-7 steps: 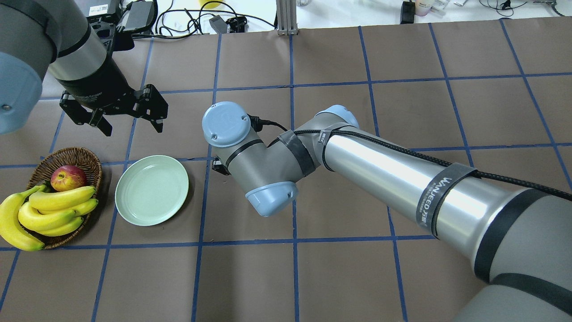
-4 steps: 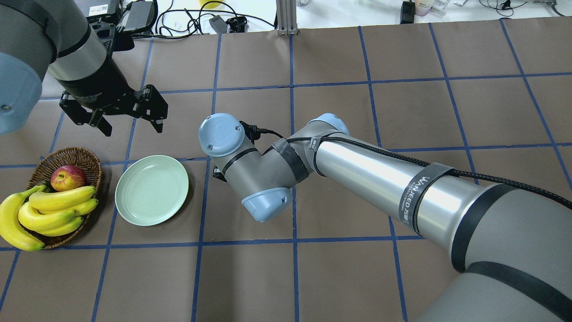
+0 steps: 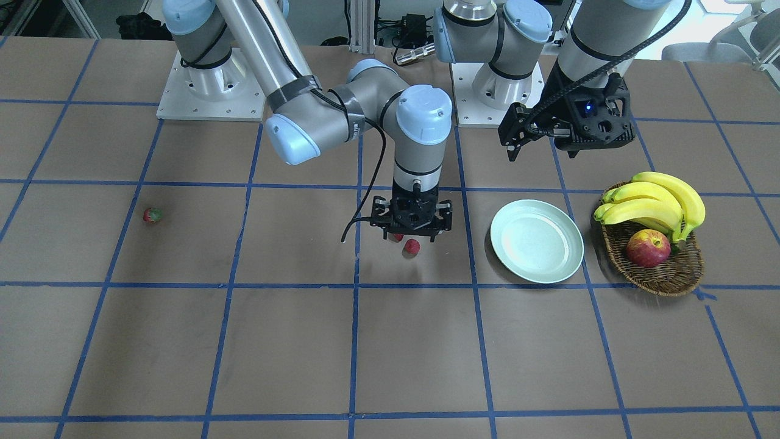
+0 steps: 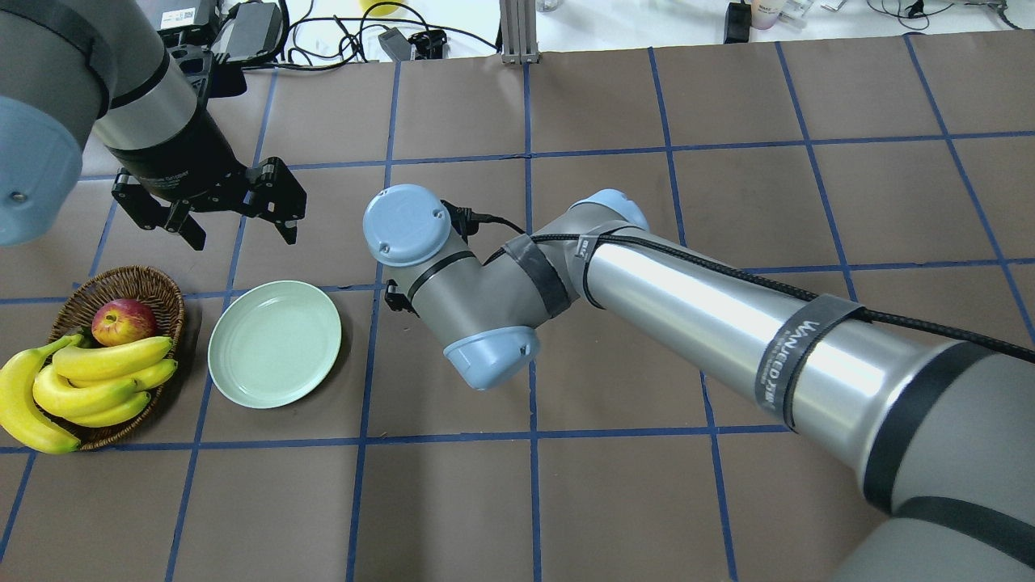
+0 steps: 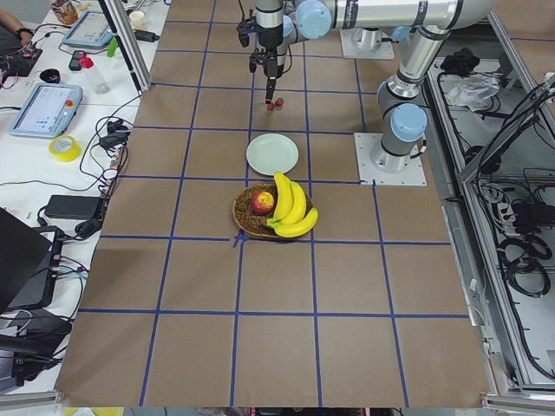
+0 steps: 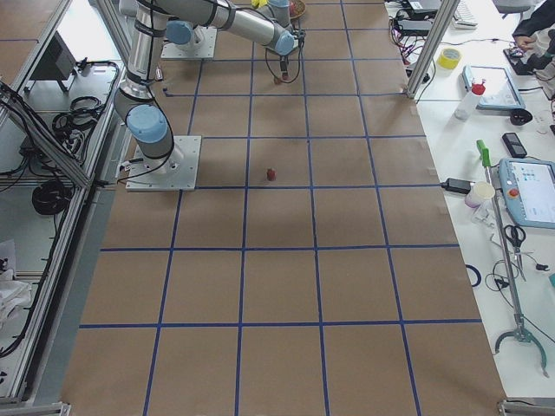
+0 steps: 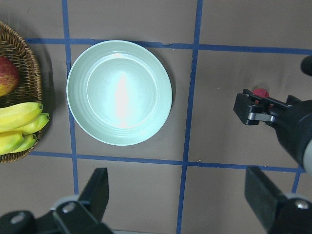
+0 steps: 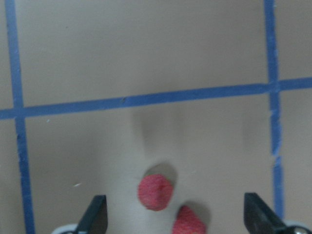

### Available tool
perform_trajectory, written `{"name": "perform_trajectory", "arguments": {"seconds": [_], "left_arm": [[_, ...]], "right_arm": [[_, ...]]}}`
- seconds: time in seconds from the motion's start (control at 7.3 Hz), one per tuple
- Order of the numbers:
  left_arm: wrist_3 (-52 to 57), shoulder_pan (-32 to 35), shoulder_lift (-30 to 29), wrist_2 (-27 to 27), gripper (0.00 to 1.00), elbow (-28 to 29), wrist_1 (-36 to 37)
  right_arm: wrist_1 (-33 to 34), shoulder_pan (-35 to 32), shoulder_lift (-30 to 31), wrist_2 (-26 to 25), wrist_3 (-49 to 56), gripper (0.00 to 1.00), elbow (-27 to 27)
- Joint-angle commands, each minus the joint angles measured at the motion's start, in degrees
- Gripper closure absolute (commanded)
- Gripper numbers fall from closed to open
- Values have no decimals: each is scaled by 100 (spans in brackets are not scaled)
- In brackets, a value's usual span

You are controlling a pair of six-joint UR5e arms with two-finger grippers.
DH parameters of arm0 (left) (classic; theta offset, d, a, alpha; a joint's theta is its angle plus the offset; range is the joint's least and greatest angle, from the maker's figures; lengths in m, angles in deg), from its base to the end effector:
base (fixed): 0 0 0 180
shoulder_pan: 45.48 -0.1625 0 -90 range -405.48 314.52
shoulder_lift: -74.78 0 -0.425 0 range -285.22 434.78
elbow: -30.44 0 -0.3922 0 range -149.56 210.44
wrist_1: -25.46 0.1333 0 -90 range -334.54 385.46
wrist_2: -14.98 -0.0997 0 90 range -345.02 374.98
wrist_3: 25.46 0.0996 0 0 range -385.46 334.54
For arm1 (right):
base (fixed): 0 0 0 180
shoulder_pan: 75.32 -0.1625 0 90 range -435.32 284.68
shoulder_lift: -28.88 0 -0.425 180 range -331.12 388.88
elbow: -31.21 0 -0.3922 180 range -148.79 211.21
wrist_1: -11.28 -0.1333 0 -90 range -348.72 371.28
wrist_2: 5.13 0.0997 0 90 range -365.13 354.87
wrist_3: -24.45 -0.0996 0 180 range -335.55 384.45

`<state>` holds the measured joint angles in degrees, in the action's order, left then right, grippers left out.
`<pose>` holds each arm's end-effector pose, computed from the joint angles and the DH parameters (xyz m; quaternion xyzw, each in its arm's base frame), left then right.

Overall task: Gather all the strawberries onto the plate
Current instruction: 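Carry the strawberry with the right gripper beside the first one and release, then move the right gripper over the last strawberry nearest the robot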

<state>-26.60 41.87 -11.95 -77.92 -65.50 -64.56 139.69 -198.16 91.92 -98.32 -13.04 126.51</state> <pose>-0.1067 -0.4679 0.4645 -0.0325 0.9989 0.0238 0.0250 0.4512 -0.4635 0.2438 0.0420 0.9973 -0.0598 0.0082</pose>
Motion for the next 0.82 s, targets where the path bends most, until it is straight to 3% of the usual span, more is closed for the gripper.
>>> {"name": "perform_trajectory", "arguments": {"seconds": [0.0,0.27,0.41,0.69], "left_arm": [[0,2,59,45,0,-136,37],[0,11,68,0,0,-145,20],[0,2,68,1,0,-145,37],[0,2,68,1,0,-145,54]], "right_arm": [[-1593,1378,855,-24,1447,0,93],[-1767,3013,1428,-59,3194,0,522],[-1750,3508,1552,-103,3752,0,785],[-1679,4684,1668,-95,3969,4,1330]]}}
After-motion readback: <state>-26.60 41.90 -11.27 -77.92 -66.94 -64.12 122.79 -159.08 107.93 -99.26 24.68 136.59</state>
